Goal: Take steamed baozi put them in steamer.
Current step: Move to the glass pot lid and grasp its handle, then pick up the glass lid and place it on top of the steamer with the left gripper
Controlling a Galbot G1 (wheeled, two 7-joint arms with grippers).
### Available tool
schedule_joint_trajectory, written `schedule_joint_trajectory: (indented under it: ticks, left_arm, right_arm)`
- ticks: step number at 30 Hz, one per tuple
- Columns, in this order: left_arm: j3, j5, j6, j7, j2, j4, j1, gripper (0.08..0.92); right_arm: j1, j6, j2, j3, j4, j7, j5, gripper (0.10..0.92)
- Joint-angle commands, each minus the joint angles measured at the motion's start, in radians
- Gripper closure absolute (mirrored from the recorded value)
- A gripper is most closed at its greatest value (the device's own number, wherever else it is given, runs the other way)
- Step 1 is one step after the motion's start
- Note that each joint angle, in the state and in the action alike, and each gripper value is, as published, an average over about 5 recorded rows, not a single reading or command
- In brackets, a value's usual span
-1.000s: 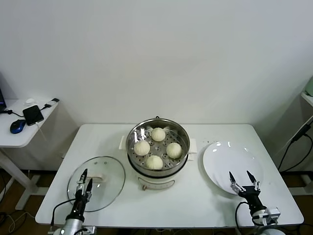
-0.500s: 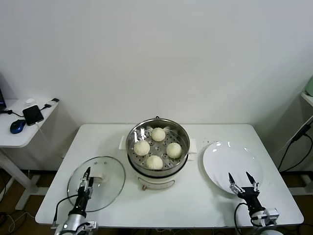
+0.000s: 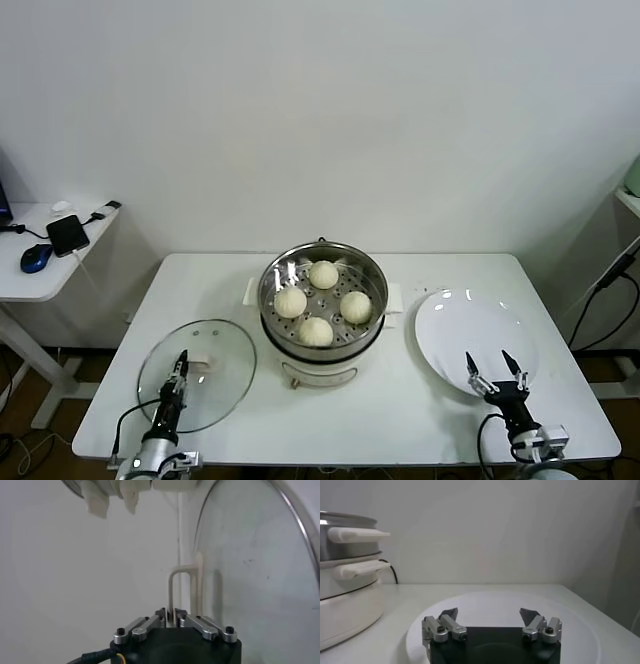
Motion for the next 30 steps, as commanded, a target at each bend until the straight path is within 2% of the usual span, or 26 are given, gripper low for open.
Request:
schedule_joint_trajectory:
  ticks: [1, 3, 10, 18, 21, 25, 30]
  left_arm:
    - [0.001, 0.004, 0.0, -0.004, 0.004, 0.018, -0.008, 0.838]
    - [0.001, -0.004, 0.001, 0.0, -0.002, -0.003, -0.002, 0.866]
    - [0.0, -0.06, 0.017, 0.054, -0.02, -0.144, 0.033, 0.869]
    - [-0.026, -0.131, 0.06, 0.136, -0.003, -0.358, 0.076, 0.869]
    - [-0.044, -0.157, 0.1, 0.211, 0.032, -0.46, 0.095, 0.869]
    - [-0.07, -0.196, 0.186, 0.357, 0.106, -0.592, 0.109, 0.869]
    - [-0.066, -0.233, 0.295, 0.513, 0.181, -0.739, 0.081, 0.869]
  right_arm:
    - [-0.003, 0.003, 0.004, 0.0, 0.005, 0.0, -0.002, 0.203]
    - [-0.005, 0.004, 0.005, 0.0, 0.008, -0.001, -0.002, 0.203]
    - [-0.015, 0.013, 0.005, 0.003, 0.009, -0.003, -0.002, 0.203]
    - [-0.015, 0.008, -0.001, 0.017, 0.021, 0.009, -0.02, 0.203]
    - [-0.014, 0.004, -0.001, 0.02, 0.021, 0.014, -0.037, 0.203]
    - [-0.014, -0.006, -0.002, 0.02, 0.025, 0.015, -0.058, 0.203]
    - [-0.015, -0.014, -0.002, 0.015, 0.035, 0.013, -0.075, 0.203]
